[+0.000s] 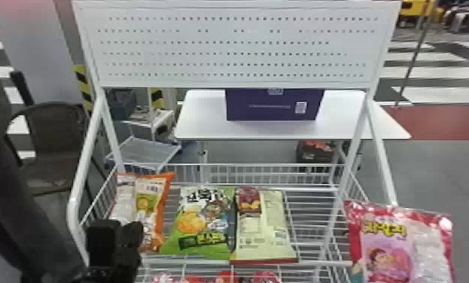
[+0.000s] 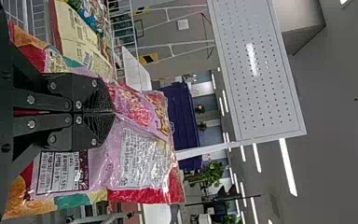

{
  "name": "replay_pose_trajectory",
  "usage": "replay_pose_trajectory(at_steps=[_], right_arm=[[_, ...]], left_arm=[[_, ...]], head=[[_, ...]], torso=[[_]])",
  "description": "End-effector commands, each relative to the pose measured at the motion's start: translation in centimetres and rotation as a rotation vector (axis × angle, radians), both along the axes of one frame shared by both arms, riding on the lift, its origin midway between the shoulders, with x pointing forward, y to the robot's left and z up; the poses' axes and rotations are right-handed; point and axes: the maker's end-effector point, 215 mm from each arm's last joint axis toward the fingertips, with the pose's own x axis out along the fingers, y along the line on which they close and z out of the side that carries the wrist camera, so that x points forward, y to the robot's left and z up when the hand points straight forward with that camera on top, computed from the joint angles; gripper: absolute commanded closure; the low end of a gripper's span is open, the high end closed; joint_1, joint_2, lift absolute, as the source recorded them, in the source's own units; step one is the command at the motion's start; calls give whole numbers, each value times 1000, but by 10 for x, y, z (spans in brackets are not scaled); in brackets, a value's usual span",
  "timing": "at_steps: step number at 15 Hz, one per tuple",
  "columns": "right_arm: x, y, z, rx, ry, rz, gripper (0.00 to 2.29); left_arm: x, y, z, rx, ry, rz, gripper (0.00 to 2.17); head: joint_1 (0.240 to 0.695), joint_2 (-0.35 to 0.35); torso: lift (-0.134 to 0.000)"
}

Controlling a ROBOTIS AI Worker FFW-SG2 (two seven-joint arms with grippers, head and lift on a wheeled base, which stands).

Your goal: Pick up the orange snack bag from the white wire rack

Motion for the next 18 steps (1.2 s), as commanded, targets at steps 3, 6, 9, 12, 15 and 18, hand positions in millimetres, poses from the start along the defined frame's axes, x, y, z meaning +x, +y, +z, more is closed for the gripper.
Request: replay_pose_trajectory(at_steps=[3, 6, 9, 12, 15, 18], right_arm=[[1, -1, 0, 0, -2, -2, 2148], [2, 1, 1, 2, -3, 0, 2148], [2, 1, 0, 2, -1, 0, 2148], [2, 1, 0, 4, -1, 0, 2148], [1, 2, -1, 4, 1, 1, 2148], [-1, 7, -1, 11, 3, 7, 2148]], left_arm=[[-48, -2, 52, -53, -104, 6, 1740], [-94, 7, 75, -91, -146, 23, 1740], [-133, 3, 89, -95, -152, 0, 1740], [-166, -7, 100, -107, -158, -31, 1740], [-187, -3, 132, -157, -287, -17, 1740], [-195, -6, 142, -185, -349, -17, 1740]], head=[[499, 0], [499, 0], [499, 0], [499, 0], [499, 0], [499, 0]], torso=[[0], [0], [0], [0], [0], [0]])
